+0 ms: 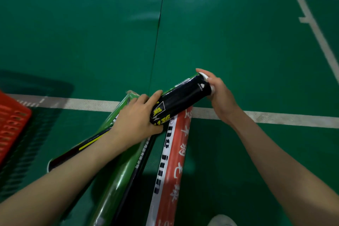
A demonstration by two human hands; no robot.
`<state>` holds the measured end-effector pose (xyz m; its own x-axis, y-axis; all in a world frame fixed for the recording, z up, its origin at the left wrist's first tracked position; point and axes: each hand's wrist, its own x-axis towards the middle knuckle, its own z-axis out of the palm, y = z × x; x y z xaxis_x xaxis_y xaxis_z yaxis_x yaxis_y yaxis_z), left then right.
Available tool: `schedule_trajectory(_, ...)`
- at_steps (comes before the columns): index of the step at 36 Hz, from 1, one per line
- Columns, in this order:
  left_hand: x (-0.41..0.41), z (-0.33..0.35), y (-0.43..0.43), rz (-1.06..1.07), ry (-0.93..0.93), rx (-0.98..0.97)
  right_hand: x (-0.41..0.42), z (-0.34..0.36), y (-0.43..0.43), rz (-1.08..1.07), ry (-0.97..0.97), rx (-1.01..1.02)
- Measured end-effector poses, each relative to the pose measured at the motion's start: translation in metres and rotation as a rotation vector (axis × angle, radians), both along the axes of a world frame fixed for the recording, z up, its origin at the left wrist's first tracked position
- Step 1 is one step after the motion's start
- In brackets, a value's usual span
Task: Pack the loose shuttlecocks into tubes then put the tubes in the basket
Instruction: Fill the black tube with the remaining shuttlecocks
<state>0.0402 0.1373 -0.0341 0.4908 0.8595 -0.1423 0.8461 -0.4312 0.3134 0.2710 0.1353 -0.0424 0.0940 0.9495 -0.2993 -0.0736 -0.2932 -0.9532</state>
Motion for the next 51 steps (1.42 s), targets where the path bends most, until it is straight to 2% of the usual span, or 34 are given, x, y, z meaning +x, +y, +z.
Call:
schedule_trajectory(3, 0.001, 0.01, 0.017, -0.014, -0.006, 0.025, 0.0, 0.006, 0.011, 0.001, 0.046, 0.056)
schedule_trajectory(10, 0.005, 0.04, 0.08, -0.095, 0.098, 0.105, -0.003, 0.018, 0.056, -0.034, -0.06, 0.165)
schedule_trajectory(15, 0.017, 0.044, 0.107, -0.071, 0.085, 0.109, -0.001, 0.021, 0.085, -0.113, -0.132, 0.191)
schedule_trajectory(19, 0.02, 0.043, 0.111, -0.071, 0.073, 0.06, -0.001, 0.023, 0.092, -0.147, -0.127, 0.12)
schedule_trajectory(25, -0.009, 0.044, 0.098, -0.112, 0.161, -0.009, -0.035, 0.007, 0.08, -0.198, -0.05, -0.022)
schedule_trajectory(30, -0.037, 0.026, 0.081, -0.062, 0.166, -0.038, -0.075, -0.002, 0.073, -0.327, 0.025, -0.123)
schedule_trajectory(32, -0.048, 0.02, 0.075, -0.039, 0.155, -0.041, -0.09, -0.004, 0.073, -0.33, -0.02, -0.178)
schedule_trajectory(38, -0.097, 0.033, 0.056, 0.074, 0.115, -0.065, -0.137, 0.023, 0.081, -0.245, -0.054, -0.208)
schedule_trajectory(43, -0.129, 0.066, 0.032, 0.146, 0.076, -0.177, -0.181, 0.055, 0.072, -0.316, 0.099, -0.334)
schedule_trajectory(46, -0.136, 0.082, 0.023, 0.167, 0.05, -0.238, -0.203, 0.072, 0.061, -0.434, 0.114, -0.355)
schedule_trajectory(51, -0.143, 0.087, 0.019, 0.188, 0.079, -0.207, -0.23, 0.079, 0.059, -0.435, 0.025, -0.24)
